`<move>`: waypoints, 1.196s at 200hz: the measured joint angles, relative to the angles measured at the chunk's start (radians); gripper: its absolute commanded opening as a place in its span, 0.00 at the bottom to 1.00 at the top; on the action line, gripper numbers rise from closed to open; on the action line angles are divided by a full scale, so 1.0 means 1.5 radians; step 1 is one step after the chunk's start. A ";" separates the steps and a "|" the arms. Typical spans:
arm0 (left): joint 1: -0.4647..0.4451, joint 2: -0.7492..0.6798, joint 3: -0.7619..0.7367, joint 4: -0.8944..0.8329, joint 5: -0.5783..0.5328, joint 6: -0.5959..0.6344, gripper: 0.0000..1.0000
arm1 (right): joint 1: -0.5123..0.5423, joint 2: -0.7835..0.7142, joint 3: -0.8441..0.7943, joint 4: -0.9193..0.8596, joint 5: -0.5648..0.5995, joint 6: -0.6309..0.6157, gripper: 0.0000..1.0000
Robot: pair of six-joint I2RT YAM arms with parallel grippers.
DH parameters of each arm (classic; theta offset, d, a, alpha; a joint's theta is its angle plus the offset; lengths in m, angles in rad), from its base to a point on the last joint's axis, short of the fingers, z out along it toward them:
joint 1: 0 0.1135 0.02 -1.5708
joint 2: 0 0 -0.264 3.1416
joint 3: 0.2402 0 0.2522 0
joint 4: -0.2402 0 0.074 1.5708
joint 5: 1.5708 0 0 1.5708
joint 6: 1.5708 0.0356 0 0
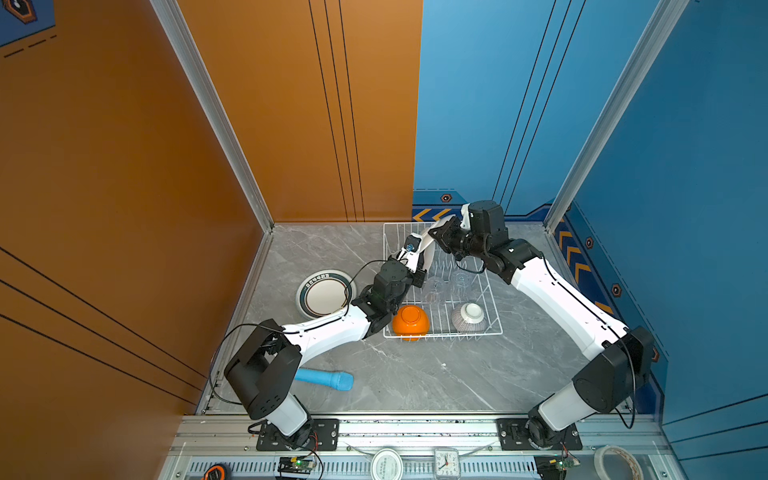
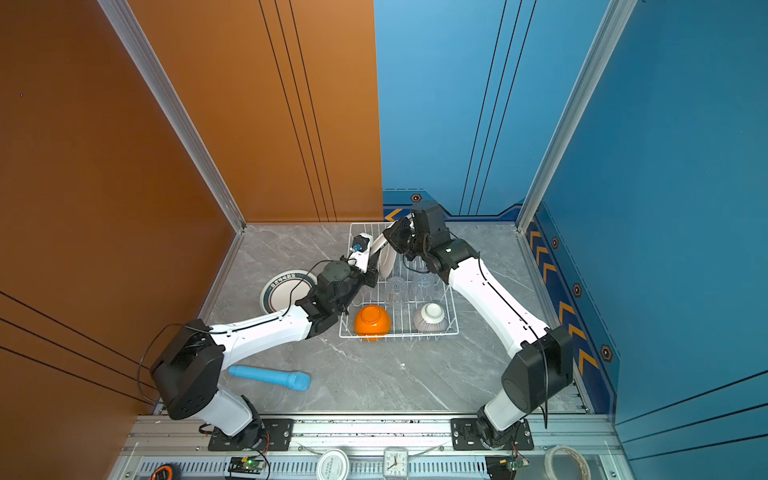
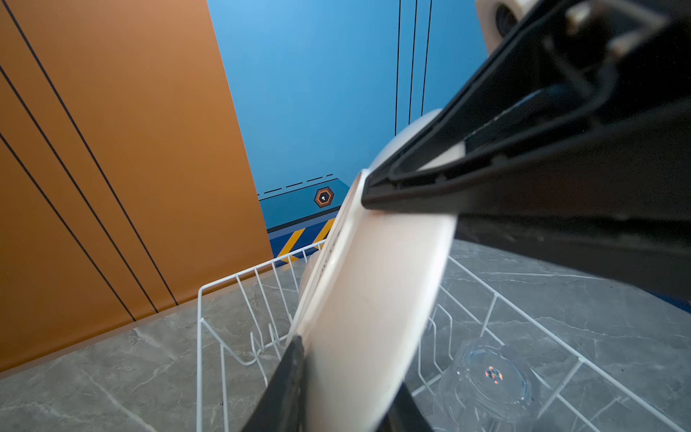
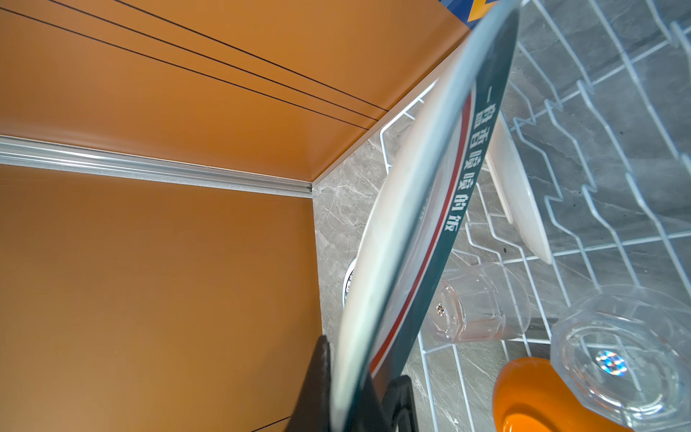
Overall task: Unload the mixed dishes from the dish rack
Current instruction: 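Grasp the raised green-rimmed plate rim with the left gripper beside the right gripper, then pull the plate out with the left gripper while the right gripper releases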
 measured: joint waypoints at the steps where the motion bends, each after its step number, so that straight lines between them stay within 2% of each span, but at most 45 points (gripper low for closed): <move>1: 0.000 0.000 0.000 0.000 0.000 0.000 0.00 | 0.000 0.000 0.000 0.001 0.000 0.001 0.06; 46: -0.009 0.000 -0.001 0.008 -0.026 0.005 0.00 | -0.006 0.000 -0.031 0.056 -0.033 0.026 0.37; 53: -0.009 0.000 -0.001 0.007 -0.037 0.028 0.00 | -0.006 0.001 -0.034 0.084 -0.050 0.028 0.39; 57: -0.008 0.000 -0.001 0.010 -0.029 0.003 0.00 | -0.003 0.001 -0.032 0.080 -0.048 0.025 0.40; 73: -0.009 -0.001 -0.003 0.010 -0.038 0.004 0.00 | -0.005 -0.008 -0.045 0.083 -0.056 0.033 0.44; 168: -0.012 -0.001 -0.012 0.001 -0.040 -0.002 0.00 | -0.024 -0.012 -0.081 0.119 -0.063 0.042 0.47; 219: -0.002 -0.002 -0.012 0.005 -0.045 -0.007 0.00 | -0.036 -0.033 -0.085 0.119 -0.062 0.023 0.65; 239: 0.001 -0.004 -0.012 0.005 -0.045 -0.009 0.00 | -0.042 -0.045 -0.090 0.119 -0.062 0.019 0.67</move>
